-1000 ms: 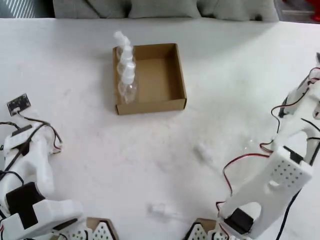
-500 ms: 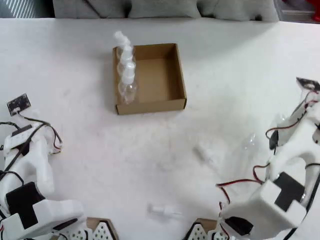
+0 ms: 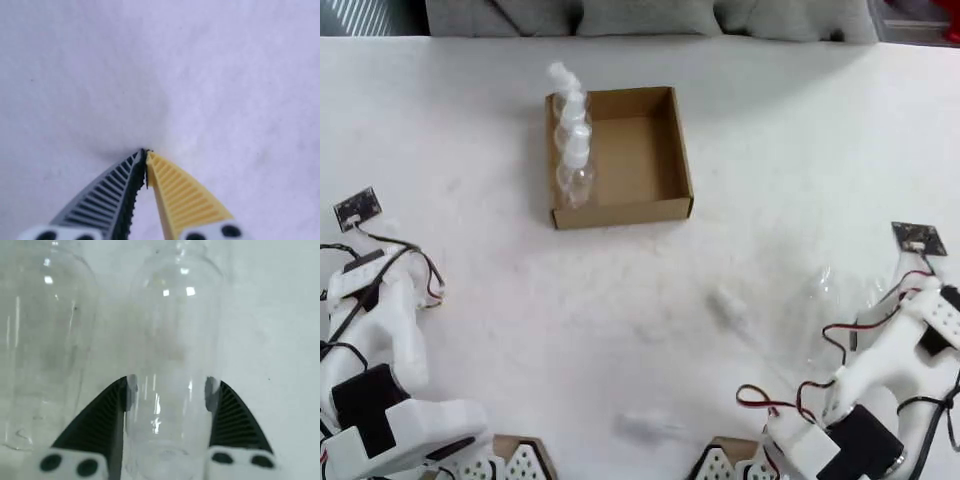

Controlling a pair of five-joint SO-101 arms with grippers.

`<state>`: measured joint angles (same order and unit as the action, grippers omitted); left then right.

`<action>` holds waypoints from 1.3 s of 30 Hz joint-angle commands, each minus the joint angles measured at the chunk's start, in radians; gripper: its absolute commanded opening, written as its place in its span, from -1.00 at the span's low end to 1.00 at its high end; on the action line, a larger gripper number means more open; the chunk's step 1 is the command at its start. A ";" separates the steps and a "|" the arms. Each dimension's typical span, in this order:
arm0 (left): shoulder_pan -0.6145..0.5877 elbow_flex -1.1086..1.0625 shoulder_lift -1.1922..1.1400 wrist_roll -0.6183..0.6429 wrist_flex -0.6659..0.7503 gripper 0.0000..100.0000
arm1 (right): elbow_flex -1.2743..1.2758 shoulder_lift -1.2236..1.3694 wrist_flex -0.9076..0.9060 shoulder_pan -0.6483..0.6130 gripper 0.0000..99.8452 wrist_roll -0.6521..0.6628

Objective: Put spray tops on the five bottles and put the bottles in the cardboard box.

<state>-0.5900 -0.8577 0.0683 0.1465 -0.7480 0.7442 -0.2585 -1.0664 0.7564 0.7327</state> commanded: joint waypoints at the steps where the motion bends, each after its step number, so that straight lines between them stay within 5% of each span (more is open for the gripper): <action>1: -0.002 0.020 -0.007 -0.014 0.011 -0.96 | 0.074 -0.039 0.131 0.007 -0.56 0.015; 13: -0.002 0.020 -0.007 -0.014 0.011 -0.96 | 0.071 -0.050 0.125 0.008 -0.38 0.072; 19: -0.002 0.020 -0.007 -0.014 0.009 -0.96 | -0.152 -0.050 -0.183 0.013 -0.41 0.072; 26: -0.002 0.020 -0.007 -0.014 0.009 -0.96 | -0.396 -0.076 -0.509 0.005 -0.72 0.118; 34: -0.002 0.020 -0.007 -0.014 0.009 -0.96 | -0.229 -0.476 -0.650 -0.099 -0.63 0.221; 39: -0.002 0.020 -0.007 -0.014 0.009 -0.96 | 0.023 -0.835 -0.648 -0.318 -0.62 0.224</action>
<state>-0.5900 -0.8577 0.0683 0.1465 -0.7480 0.6199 -0.8186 -1.6909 0.6015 0.9444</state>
